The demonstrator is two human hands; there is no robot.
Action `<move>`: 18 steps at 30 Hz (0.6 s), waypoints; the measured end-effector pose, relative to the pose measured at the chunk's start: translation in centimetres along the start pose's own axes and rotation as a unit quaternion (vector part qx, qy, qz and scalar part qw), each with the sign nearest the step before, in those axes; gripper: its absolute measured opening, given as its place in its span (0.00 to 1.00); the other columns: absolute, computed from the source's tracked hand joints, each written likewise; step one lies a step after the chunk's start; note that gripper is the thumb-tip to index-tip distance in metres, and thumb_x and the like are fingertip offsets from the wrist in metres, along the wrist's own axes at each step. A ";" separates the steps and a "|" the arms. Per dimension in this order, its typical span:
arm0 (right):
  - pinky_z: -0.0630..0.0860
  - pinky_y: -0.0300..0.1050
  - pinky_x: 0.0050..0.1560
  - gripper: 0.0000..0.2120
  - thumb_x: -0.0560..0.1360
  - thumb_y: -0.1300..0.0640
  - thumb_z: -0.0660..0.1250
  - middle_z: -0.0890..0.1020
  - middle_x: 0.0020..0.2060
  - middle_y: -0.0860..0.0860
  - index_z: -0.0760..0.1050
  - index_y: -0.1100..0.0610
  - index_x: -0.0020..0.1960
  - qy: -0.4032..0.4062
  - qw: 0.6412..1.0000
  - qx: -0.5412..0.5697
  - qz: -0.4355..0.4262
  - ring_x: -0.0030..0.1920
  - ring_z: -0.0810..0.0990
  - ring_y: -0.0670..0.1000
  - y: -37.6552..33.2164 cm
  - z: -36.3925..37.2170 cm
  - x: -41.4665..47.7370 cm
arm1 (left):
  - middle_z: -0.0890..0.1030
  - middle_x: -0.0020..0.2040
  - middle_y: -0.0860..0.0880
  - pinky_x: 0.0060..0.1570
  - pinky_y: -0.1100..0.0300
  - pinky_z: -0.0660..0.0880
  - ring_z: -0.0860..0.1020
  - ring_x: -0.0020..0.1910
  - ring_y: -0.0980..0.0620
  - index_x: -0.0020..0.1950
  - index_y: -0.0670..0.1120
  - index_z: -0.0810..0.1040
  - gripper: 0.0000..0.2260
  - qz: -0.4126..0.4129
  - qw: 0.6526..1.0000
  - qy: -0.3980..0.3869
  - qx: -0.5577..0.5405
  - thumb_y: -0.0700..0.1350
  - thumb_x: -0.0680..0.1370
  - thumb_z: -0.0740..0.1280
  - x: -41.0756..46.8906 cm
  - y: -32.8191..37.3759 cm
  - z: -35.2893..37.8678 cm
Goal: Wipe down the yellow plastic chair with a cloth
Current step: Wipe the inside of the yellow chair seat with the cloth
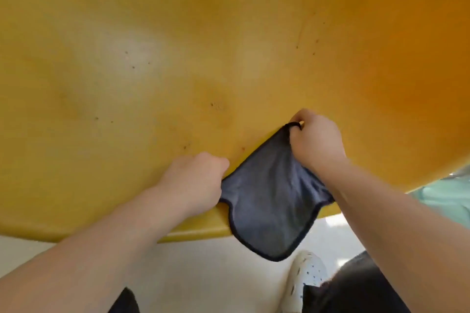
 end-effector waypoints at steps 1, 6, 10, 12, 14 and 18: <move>0.67 0.48 0.36 0.09 0.80 0.58 0.59 0.80 0.39 0.53 0.76 0.52 0.56 0.010 1.000 0.019 0.005 0.40 0.76 0.59 -0.1 0.6 -0.8 | 0.76 0.43 0.48 0.37 0.53 0.69 0.74 0.42 0.43 0.45 0.49 0.71 0.03 0.001 1.000 0.015 -0.003 0.42 0.77 0.64 0.4 -0.2 0.1; 0.71 0.58 0.63 0.30 0.81 0.37 0.59 0.74 0.70 0.60 0.60 0.51 0.77 -0.039 0.999 -0.007 0.002 0.70 0.72 0.64 -1.8 3.9 -5.6 | 0.78 0.52 0.49 0.45 0.53 0.70 0.77 0.54 0.44 0.52 0.52 0.72 0.15 -0.029 0.998 0.049 0.036 0.61 0.76 0.68 -0.6 -1.6 -1.1; 0.43 0.72 0.76 0.45 0.77 0.25 0.44 0.43 0.82 0.61 0.34 0.49 0.82 -0.078 0.990 -0.108 0.052 0.80 0.41 0.69 -2.6 6.9 -5.3 | 0.76 0.53 0.50 0.53 0.51 0.72 0.75 0.58 0.45 0.57 0.52 0.74 0.17 -0.080 0.985 0.102 0.109 0.63 0.78 0.62 -3.1 -5.0 -2.2; 0.39 0.73 0.76 0.48 0.75 0.23 0.41 0.39 0.81 0.62 0.30 0.52 0.82 -0.071 0.989 -0.120 0.059 0.80 0.37 0.69 -2.7 7.6 -3.9 | 0.76 0.52 0.49 0.52 0.49 0.71 0.74 0.56 0.44 0.56 0.52 0.76 0.16 -0.093 0.972 0.137 0.166 0.63 0.78 0.62 -4.1 -6.9 -2.8; 0.38 0.72 0.76 0.48 0.75 0.23 0.38 0.38 0.81 0.61 0.31 0.54 0.82 -0.063 0.987 -0.142 0.043 0.80 0.35 0.67 -2.6 8.3 -2.5 | 0.76 0.54 0.48 0.53 0.47 0.70 0.73 0.58 0.44 0.56 0.51 0.77 0.18 -0.116 0.964 0.120 0.208 0.63 0.77 0.62 -4.8 -7.7 -3.1; 0.37 0.69 0.78 0.47 0.76 0.25 0.35 0.37 0.82 0.57 0.32 0.57 0.82 -0.054 0.986 -0.155 0.006 0.81 0.34 0.63 -3.5 9.2 -0.6 | 0.71 0.65 0.51 0.61 0.45 0.68 0.69 0.66 0.47 0.62 0.53 0.74 0.21 -0.131 0.967 0.069 0.209 0.64 0.80 0.53 -6.1 -8.4 -3.2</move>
Point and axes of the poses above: each hand's wrist, its own x-axis towards the middle knuckle, its own z-axis out of the palm, y = z × x, the point moved 1 cm from there along x, towards the middle knuckle
